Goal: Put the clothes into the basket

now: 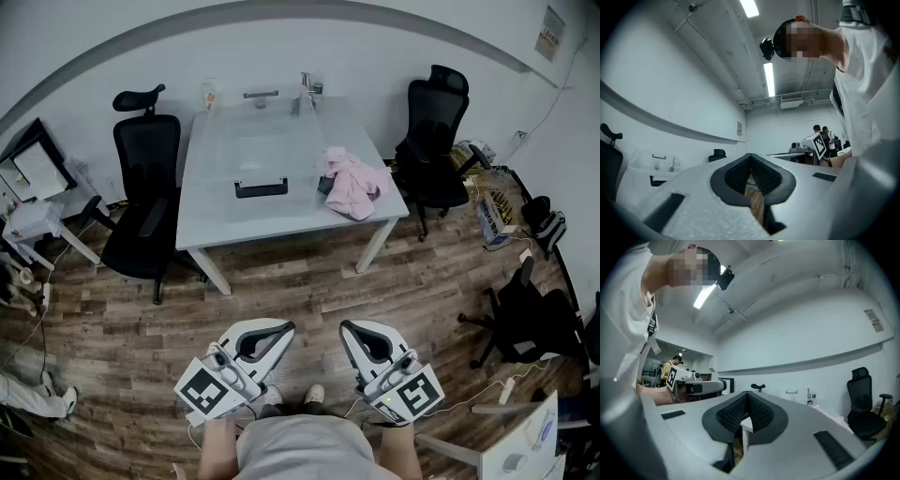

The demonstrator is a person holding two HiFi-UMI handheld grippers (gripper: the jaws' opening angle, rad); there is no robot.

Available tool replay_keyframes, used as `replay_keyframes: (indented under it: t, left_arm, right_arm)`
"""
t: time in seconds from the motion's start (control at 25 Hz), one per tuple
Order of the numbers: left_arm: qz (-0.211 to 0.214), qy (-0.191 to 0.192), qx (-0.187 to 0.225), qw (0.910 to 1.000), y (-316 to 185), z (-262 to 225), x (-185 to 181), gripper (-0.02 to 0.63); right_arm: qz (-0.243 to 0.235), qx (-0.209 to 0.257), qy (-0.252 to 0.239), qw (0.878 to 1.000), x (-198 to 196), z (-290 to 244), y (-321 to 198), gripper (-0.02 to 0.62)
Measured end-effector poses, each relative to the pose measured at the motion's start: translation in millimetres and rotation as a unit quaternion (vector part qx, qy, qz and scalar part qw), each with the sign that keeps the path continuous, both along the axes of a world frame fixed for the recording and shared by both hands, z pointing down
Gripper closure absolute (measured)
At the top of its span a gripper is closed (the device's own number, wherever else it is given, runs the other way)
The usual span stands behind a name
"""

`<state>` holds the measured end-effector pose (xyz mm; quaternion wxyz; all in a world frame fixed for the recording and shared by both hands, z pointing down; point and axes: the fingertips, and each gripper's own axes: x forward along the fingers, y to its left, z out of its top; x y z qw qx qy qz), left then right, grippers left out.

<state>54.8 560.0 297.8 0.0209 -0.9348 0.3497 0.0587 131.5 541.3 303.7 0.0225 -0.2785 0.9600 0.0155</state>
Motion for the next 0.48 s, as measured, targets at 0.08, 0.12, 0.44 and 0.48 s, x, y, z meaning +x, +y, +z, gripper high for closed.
replay_keyframes:
  t: [0.08, 0.12, 0.44, 0.48]
  left_arm:
    - [-0.001, 0.000, 0.001, 1.0000, -0.8, -1.2, 4.8, 0.601]
    - [-0.001, -0.001, 0.001, 1.0000, -1.1, -1.5, 7.0, 0.601]
    - [-0.011, -0.007, 0.001, 0.9999, -1.5, -4.6, 27.8, 0.601]
    - [-0.012, -0.009, 0.000, 0.9999, -0.8, -4.5, 30.9, 0.601]
  right_arm:
    - [0.001, 0.000, -0.001, 1.000, 4.6, -0.2, -0.9, 0.592]
    - [0.002, 0.000, -0.003, 1.000, 6.9, -0.3, -1.5, 0.592]
    - [-0.016, 0.002, -0.041, 0.999, 24.4, -8.4, -0.7, 0.591]
    - [-0.023, 0.002, -0.044, 0.999, 26.1, -8.5, 0.6, 0.591]
